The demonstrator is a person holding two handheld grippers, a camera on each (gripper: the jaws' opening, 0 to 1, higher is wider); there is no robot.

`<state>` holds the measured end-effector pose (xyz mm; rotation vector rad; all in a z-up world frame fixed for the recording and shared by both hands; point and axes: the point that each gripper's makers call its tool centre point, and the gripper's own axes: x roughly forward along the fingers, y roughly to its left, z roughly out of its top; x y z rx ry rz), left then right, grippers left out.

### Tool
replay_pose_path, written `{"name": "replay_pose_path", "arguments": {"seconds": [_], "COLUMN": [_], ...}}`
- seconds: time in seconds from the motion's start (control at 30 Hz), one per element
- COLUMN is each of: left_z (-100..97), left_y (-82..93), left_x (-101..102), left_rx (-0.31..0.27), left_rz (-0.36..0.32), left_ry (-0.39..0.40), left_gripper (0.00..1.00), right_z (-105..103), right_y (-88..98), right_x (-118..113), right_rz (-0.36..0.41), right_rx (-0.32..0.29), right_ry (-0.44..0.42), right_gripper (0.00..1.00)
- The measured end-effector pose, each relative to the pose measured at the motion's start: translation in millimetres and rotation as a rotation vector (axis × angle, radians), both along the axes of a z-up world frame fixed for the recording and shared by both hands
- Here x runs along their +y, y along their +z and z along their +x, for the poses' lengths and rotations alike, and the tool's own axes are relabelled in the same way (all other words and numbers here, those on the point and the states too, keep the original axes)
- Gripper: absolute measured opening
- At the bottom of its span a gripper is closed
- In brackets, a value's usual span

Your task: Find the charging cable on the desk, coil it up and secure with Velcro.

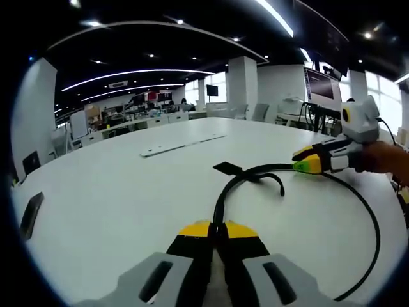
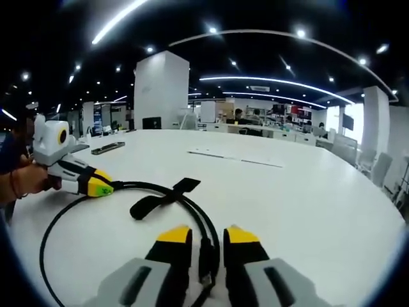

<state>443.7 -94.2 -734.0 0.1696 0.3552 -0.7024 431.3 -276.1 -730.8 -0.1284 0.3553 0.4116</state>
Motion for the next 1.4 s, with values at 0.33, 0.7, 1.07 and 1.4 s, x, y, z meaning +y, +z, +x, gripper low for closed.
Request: {"name": "replay_pose_path", "arguments": {"seconds": [0.33,0.7,1.07,1.4], "left_z": [-0.5,-0.8,-0.8,-0.9], "left_y": [0.5,0.6,0.9,1.1], "left_x": [-0.4,0.2,0.2,0.1], "left_rx": [-0.001,-0.003,-0.004,-0.005], "left_rz": [0.0,0.001,-0.001,-0.003], "left_ry": [-0.001,-0.003,-0.005,-0.007], "left_gripper": [0.07,0.07,0.07,0.07], "right_z": [-0.8,-1.2,-2.2,-3.2], "right_y": [4.5,13.2,27.7,31.2], "right_x": [5.3,13.8,31.0,51.7], "right_rz": [0.017,0.025,0.027,0.022], "right_rx": [-0.009,-0.033,-0.065,-0.074], "right_ry": [0.01,0.025,0.059,0.099], "right_gripper": [0.25,0.25,0.26,0.26]}}
